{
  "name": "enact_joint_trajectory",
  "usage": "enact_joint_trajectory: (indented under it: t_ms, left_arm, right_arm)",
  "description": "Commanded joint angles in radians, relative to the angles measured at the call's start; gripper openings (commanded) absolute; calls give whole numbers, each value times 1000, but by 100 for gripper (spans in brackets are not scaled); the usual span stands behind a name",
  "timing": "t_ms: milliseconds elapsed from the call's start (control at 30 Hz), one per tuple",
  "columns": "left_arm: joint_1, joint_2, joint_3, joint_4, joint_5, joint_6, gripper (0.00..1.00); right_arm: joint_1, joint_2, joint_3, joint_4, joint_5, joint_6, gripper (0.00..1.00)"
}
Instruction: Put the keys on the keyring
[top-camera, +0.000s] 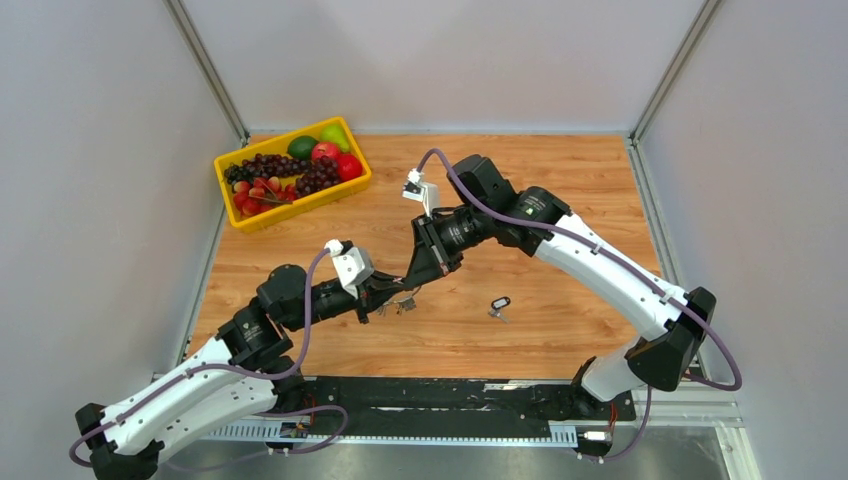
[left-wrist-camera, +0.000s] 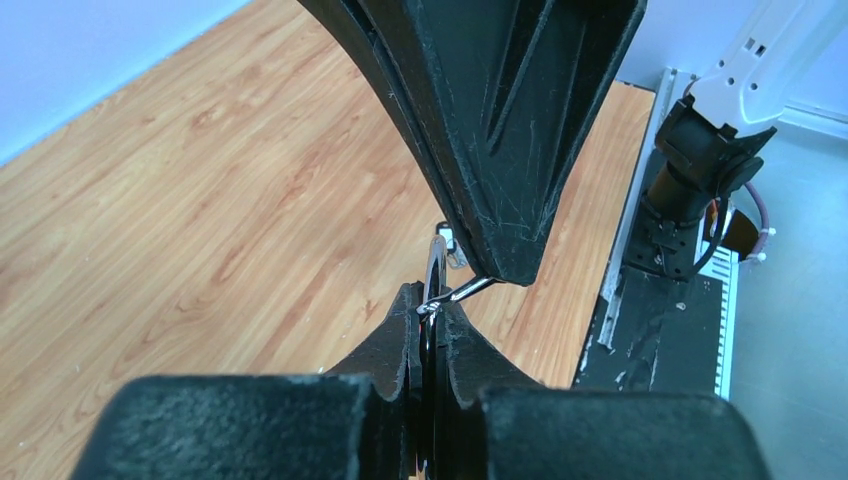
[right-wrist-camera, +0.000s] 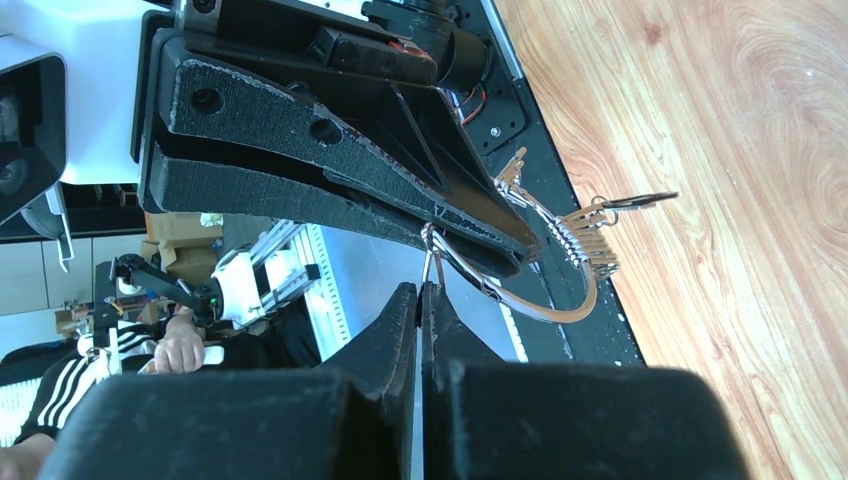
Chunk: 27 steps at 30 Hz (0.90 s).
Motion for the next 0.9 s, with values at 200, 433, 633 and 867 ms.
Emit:
enact_joint_trajectory:
  t_ms: [200, 433, 633, 867]
  left_arm:
    - [-15, -25, -2, 136, 11, 0, 0]
    - [-16, -5, 31, 69, 44, -24, 0]
    - [-16, -8, 61, 23, 43, -34, 0]
    - [-17, 51, 172, -107, 51, -64, 0]
  right_arm:
    - [21, -8, 116, -34, 6, -21, 31]
    - [19, -28, 181, -124, 210, -148, 40]
    - [23, -60, 154, -118, 366, -212, 43]
    - [59, -150, 46, -3, 449, -324, 44]
